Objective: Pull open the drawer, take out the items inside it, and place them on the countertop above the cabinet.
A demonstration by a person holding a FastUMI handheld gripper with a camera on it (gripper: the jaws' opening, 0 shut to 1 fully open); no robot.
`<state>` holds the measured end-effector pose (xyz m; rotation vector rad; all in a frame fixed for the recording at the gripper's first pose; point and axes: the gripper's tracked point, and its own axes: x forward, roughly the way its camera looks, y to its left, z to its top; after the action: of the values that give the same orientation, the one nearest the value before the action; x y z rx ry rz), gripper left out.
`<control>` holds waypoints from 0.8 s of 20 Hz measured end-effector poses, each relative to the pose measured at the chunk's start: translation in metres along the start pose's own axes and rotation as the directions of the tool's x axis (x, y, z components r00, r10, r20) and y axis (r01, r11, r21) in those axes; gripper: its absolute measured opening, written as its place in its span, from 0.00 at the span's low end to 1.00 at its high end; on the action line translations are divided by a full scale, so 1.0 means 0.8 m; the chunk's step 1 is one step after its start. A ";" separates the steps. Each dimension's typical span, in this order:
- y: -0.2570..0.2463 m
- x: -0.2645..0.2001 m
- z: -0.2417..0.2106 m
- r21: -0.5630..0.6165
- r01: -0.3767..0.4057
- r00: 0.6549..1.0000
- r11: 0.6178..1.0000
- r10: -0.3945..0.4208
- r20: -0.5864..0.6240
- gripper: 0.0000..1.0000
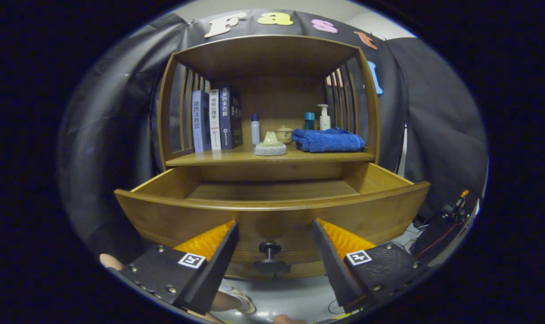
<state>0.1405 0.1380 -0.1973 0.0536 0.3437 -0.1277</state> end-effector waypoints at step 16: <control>0.005 0.062 0.025 -0.040 -0.004 0.999 0.999 0.005 0.045 0.97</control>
<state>0.1943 0.1345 -0.1949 0.0121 0.3007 -0.1173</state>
